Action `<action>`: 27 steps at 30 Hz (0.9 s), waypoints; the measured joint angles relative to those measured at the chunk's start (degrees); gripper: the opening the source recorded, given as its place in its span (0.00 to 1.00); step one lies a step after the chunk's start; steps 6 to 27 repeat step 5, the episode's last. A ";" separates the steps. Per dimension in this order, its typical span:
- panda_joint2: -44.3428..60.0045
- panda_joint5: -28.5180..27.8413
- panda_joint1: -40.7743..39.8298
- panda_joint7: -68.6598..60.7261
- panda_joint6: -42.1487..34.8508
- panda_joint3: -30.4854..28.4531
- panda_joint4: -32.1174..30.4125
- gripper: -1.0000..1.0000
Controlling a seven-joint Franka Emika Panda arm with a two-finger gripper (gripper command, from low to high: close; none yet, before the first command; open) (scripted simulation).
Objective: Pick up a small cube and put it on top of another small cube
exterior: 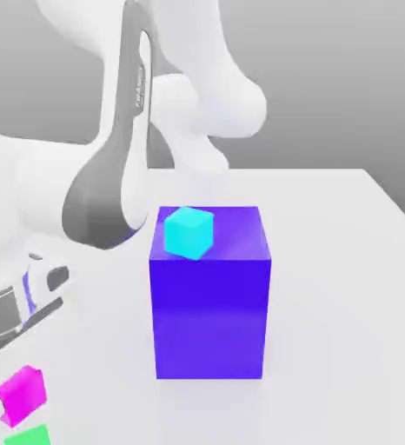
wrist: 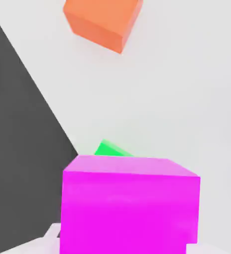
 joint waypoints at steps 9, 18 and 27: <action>3.51 -0.65 0.25 0.69 3.27 -0.34 0.22 1.00; 3.51 -0.65 0.25 0.69 3.27 -0.34 0.22 1.00; 3.51 -0.65 0.25 0.69 3.27 -0.34 0.22 1.00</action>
